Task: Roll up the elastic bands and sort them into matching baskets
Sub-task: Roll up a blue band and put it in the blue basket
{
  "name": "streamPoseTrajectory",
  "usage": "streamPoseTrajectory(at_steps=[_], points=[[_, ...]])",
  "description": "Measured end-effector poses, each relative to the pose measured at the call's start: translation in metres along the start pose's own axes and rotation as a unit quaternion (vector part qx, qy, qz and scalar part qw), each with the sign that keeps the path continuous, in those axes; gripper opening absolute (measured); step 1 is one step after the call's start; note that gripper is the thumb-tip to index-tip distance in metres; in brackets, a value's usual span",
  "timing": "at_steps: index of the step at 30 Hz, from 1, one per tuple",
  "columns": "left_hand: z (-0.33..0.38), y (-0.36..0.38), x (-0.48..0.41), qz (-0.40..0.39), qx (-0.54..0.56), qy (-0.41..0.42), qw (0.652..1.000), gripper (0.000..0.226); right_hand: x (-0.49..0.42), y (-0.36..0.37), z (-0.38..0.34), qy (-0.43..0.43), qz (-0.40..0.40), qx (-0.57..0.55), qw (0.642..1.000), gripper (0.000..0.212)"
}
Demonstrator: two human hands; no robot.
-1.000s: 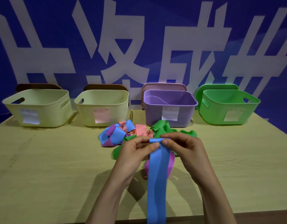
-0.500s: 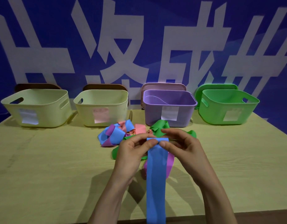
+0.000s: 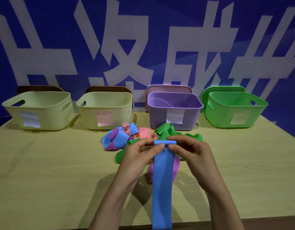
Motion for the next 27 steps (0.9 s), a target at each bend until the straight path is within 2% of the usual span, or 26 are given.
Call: streamPoseTrajectory(at_steps=[3, 6, 10, 12, 16, 20, 24, 27], points=[[0.0014, 0.0018, 0.0004, -0.002, 0.037, -0.008, 0.999, 0.028, -0.0002, -0.0001, -0.0026, -0.008, -0.001, -0.004, 1.0, 0.026], [0.0008, 0.0027, -0.0005, 0.006, 0.042, -0.009, 0.999, 0.011, -0.0001, 0.0007, -0.0038, -0.013, -0.001, -0.01, 1.0, 0.03], [0.0009, 0.0024, 0.0005, 0.034, 0.016, 0.018, 0.999, 0.013, 0.0003, 0.0005, -0.0047, -0.012, -0.022, 0.001, 1.0, 0.033], [0.0023, 0.0024, 0.0012, 0.05, 0.012, 0.032, 0.998, 0.014, 0.0013, 0.0016, -0.0041, -0.002, -0.031, -0.007, 1.0, 0.031], [0.0042, 0.0025, 0.0021, 0.066, -0.031, 0.056, 0.996, 0.013, 0.0007, 0.0026, -0.0026, 0.005, -0.014, 0.026, 1.0, 0.007], [0.0043, 0.0044, 0.0025, 0.068, -0.038, 0.059, 0.995, 0.012, -0.0004, 0.0015, -0.0026, -0.009, 0.01, 0.048, 0.999, 0.016], [0.0015, 0.0056, 0.0009, 0.043, -0.002, 0.032, 0.999, 0.014, 0.0005, 0.0006, -0.0028, -0.021, 0.022, 0.03, 0.999, 0.017], [0.0001, 0.0052, 0.0003, 0.011, -0.007, 0.01, 1.0, 0.025, 0.0011, -0.0019, -0.0024, -0.018, 0.028, 0.008, 0.999, 0.012]])
Point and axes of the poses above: each hand's wrist, its own x-axis away from the middle knuckle, its own y-axis out of the palm, z = x × y, the point moved 4 cm from there along -x, towards the middle knuckle, and after that the axes turned 10 degrees about -x, right-handed, at the moved point
